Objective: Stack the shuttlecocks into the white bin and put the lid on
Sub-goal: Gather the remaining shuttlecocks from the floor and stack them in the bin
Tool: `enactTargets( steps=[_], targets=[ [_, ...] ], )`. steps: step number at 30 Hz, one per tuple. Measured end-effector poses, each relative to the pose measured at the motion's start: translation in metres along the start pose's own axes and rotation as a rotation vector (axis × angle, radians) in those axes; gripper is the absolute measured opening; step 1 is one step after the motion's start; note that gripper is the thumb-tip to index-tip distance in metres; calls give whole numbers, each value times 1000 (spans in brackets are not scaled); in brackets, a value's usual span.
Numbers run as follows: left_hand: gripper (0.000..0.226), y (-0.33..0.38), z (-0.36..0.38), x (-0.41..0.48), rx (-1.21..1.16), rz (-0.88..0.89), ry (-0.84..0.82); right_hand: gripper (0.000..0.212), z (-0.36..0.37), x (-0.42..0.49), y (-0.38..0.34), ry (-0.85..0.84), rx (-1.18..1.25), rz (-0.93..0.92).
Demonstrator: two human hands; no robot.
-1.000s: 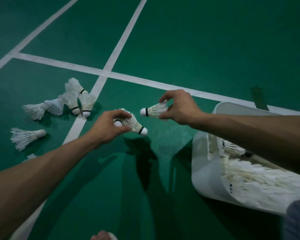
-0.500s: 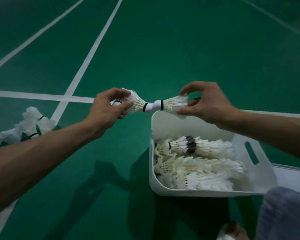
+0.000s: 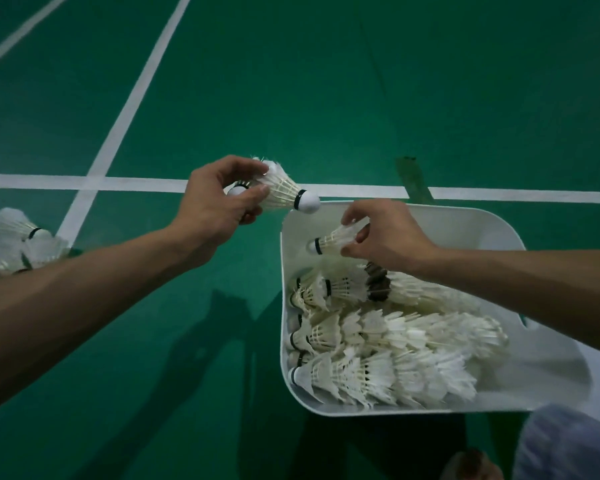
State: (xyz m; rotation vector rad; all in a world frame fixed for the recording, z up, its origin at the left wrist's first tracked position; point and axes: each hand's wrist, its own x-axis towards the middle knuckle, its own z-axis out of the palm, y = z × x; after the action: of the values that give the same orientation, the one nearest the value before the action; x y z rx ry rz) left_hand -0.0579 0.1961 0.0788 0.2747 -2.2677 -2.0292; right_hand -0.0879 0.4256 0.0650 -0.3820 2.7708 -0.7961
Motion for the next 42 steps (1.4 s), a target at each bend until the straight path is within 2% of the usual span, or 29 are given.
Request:
enactTargets(
  steps=[2,7,11,15,19,27,29,34,42],
  targets=[
    [23,-4,2,3,2,-13,-7,37,8,2,1,30,56,32],
    [21,-4,4,6,2,-13,-40,42,26,-7,1,-62,73,68],
    [23,-4,6,2,13,-9,-57,39,39,-4,-2,-14,144,122],
    [22,-4,6,2,14,-14,-59,42,49,-2,-6,-58,237,128],
    [22,-3,7,1,11,-17,-69,47,42,-4,-3,-81,171,127],
    [20,1,5,-3,18,-3,-61,41,10,-24,-19,19,204,43],
    [20,1,5,-6,30,5,-72,40,6,-39,-25,-21,213,39],
    [21,5,5,-13,43,21,-81,42,27,-63,-24,-271,172,89],
    [20,4,6,-14,52,5,-91,40,48,-50,-37,-259,127,12]
  ],
)
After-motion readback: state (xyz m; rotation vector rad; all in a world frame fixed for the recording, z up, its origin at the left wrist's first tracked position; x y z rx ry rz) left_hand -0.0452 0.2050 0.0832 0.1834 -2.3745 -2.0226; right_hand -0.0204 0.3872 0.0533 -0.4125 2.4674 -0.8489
